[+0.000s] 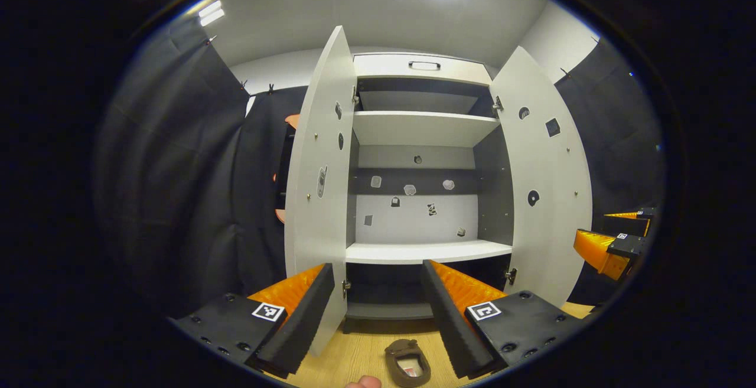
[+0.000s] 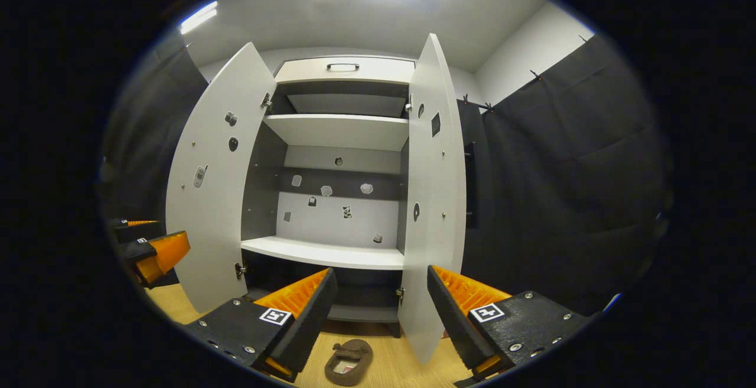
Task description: Grab one shoe with the right hand and put it into the shoe cabinet, grab the other shoe with the left hand and put it into the shoe cabinet; then close the right door with the right hand and the left door with the left hand.
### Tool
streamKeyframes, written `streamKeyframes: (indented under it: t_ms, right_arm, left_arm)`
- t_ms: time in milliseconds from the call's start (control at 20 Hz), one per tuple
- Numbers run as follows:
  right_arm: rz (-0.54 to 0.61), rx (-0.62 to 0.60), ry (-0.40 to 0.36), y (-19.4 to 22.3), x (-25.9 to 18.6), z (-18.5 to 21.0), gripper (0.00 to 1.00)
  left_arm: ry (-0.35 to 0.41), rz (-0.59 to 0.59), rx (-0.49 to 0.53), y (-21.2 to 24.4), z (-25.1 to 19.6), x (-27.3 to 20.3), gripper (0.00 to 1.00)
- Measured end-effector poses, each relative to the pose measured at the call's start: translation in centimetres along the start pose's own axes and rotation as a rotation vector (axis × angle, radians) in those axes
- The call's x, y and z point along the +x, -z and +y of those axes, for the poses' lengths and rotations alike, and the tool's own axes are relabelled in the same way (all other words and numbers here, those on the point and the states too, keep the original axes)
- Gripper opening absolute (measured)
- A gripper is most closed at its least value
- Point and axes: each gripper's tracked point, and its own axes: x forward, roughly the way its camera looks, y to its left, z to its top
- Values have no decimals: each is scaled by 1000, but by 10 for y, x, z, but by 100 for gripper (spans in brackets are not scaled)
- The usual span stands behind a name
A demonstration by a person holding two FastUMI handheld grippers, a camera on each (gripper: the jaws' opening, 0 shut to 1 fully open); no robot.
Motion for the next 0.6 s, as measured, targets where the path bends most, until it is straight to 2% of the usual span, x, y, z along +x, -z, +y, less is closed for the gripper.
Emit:
streamKeyframes:
  t_ms: [600]
  right_arm:
    - [-13, -16, -6, -5, 7, 2, 94]
  left_arm:
    - [12, -2, 9, -1, -1, 1, 96]
